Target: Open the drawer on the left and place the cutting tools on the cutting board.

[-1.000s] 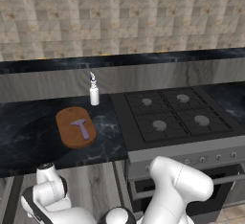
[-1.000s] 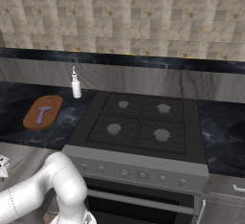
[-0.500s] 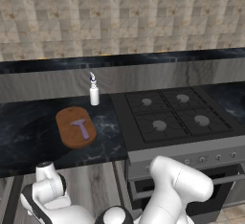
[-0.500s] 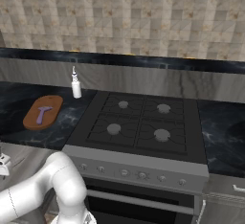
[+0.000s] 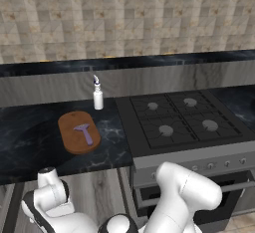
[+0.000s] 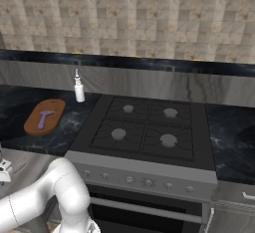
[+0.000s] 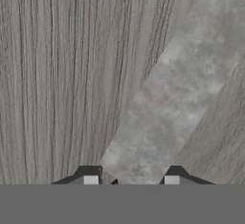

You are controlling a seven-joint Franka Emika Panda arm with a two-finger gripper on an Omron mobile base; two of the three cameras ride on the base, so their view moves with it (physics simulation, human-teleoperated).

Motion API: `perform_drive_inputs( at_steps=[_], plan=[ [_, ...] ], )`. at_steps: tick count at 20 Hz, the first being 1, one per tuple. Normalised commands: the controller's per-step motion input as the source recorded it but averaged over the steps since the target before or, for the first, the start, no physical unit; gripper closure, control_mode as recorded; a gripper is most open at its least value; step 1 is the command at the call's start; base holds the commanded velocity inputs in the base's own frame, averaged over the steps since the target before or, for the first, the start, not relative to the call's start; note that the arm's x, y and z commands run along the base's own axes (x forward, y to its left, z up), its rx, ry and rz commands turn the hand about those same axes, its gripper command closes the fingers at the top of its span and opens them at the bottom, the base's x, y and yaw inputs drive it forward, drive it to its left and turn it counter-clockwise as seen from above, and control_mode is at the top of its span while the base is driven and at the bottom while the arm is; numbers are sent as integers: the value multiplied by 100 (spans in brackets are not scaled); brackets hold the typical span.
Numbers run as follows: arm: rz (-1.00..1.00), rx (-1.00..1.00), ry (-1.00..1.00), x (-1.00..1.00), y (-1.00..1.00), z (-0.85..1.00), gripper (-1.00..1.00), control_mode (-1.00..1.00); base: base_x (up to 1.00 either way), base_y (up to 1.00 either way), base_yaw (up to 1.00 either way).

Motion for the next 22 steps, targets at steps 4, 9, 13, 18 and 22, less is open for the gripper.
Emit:
perform_drive_inputs(
  at_steps=[4,9,13,18,22],
  plan=[
    [0,0,0,0,0,-5,100,-100,0,0,0],
    [0,0,0,-1,0,0,100,-100,0,0,0],
    [0,4,0,0,0,24,100,-100,0,0,0],
    [0,9,-3,0,0,59,100,-100,0,0,0],
    [0,10,-2,0,-6,62,100,-100,0,0,0]
  ],
)
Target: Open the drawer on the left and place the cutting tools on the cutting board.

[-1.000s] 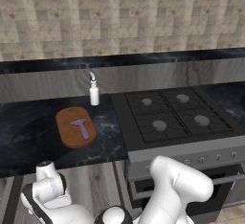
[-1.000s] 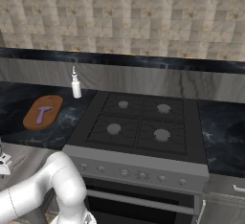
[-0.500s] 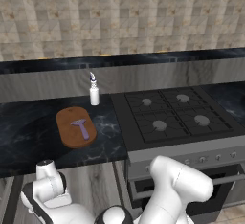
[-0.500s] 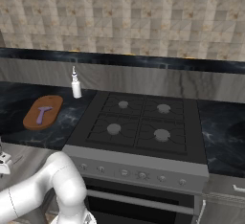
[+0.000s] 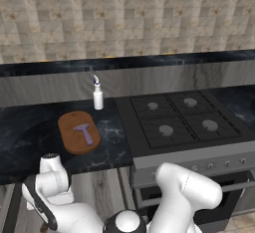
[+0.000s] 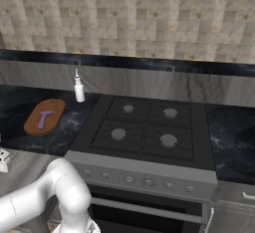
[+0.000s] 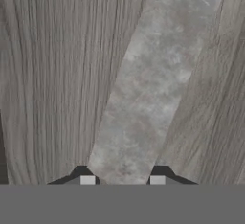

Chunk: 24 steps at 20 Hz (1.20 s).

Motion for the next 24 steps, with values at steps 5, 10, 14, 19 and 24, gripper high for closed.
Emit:
perform_drive_inputs(
  at_steps=[5,10,14,19,24],
  plan=[
    [0,11,0,-6,-5,41,100,-100,0,0,0],
    [0,9,0,-20,-8,47,100,-100,0,0,0],
    [0,9,0,-43,-17,37,100,-100,0,0,0],
    [0,6,0,-59,-17,35,100,-100,0,0,0],
    [0,4,-2,-63,-6,50,100,-100,0,0,0]
  ],
)
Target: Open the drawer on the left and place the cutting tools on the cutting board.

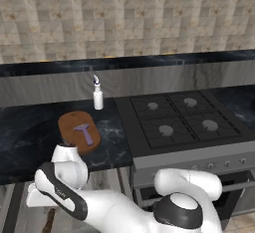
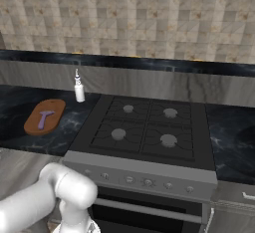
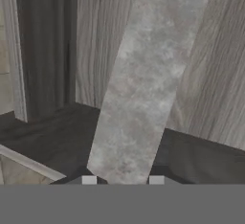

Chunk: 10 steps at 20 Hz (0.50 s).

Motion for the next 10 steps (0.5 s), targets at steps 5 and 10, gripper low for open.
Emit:
perform_drive_inputs(
  at_steps=[5,10],
  plan=[
    [0,1,-6,-46,-19,84,100,-100,0,0,0],
    [0,0,-9,-21,-38,92,100,-100,0,0,0]
  ],
)
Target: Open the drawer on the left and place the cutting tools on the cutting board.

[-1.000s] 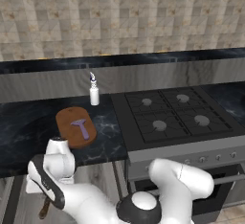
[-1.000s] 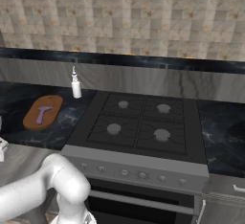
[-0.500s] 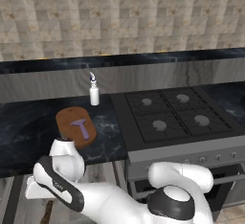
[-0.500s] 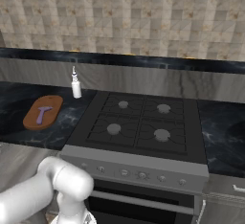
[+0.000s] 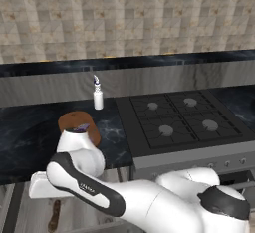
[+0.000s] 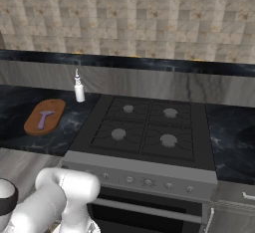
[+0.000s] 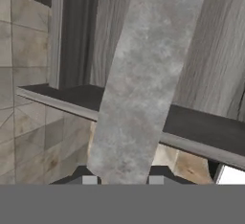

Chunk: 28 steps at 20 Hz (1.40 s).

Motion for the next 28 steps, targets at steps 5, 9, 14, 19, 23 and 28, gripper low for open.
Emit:
perform_drive_inputs(
  at_steps=[5,9,14,19,23,28],
  plan=[
    [0,0,-15,29,-57,76,100,-100,0,0,0],
    [0,0,-16,95,-67,49,100,-100,0,0,0],
    [1,0,-14,100,-71,18,100,-100,0,0,0],
    [0,0,-10,98,-63,28,100,-100,0,0,0],
    [0,0,-1,89,-31,5,100,-100,0,0,0],
    [0,-1,0,80,3,3,100,-100,0,0,0]
  ],
)
